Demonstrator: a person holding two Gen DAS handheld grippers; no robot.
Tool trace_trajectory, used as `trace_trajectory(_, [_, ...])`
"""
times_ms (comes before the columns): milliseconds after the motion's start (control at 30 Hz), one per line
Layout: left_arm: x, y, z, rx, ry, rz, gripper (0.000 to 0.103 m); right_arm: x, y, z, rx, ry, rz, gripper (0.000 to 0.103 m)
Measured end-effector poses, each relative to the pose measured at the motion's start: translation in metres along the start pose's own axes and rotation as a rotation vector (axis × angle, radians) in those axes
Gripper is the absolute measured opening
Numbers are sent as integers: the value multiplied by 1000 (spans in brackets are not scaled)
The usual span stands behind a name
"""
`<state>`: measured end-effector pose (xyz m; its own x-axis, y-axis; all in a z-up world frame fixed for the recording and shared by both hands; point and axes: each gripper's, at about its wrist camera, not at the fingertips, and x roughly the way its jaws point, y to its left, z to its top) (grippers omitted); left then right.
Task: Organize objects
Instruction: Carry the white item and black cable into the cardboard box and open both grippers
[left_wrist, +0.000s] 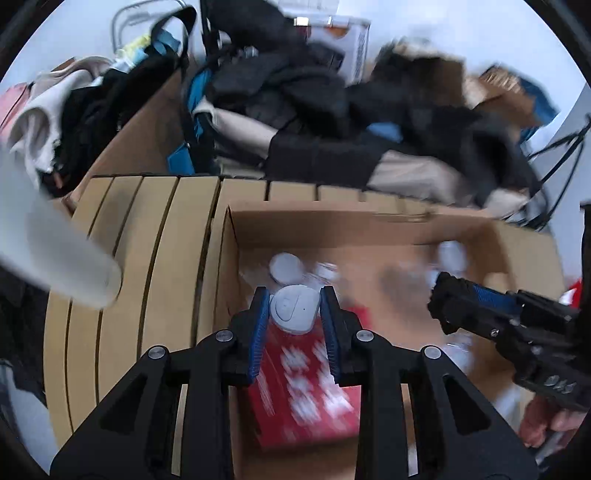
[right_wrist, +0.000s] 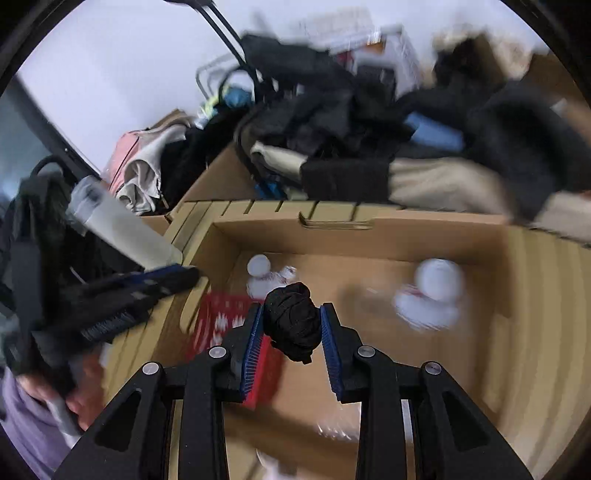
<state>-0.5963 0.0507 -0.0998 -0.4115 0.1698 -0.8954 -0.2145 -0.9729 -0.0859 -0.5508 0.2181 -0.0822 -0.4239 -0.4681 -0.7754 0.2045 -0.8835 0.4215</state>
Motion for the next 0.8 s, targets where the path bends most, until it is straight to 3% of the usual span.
trace_trajectory(67, [18,4,7,5,29,35,27,32,-8,13,75,43,65,36])
trace_trajectory(133, [26,10,8,-6,37,-14,36,58,-10,21,121,83,60,37])
trace_trajectory(167, [25,11,6,-3,34,-28,40,67,-10,25,122,102,60,46])
trace_trajectory(200, [21,12,4,6,21,-32,39,73,-9,26,114,96,55,70])
trace_trajectory(267, [16,13,3,14,11,-34,46,69,-9,28,111,41,61,87])
trace_trajectory(400, [-12,13,-6,28,6,6,53,47,-4,30,115,28,79,87])
trace_trajectory(433, [-19,12,-7,29,5,15,60,40,-2,31,104,23,64,87])
trace_trajectory(633, [-99,9,-22,32,-23,75,76,-48,17,21,-19,-27,-81,87])
trace_trajectory(667, [-115,9,-26,24,-31,92,84,-66,18,16,-44,-35,-116,87])
trace_trajectory(733, [-148,9,-41,-8,-68,115,91,-102,18,-3,-100,-39,-171,87])
trace_trajectory(800, [-178,8,-62,-12,-84,114,91,-129,13,-21,-114,-31,-185,87])
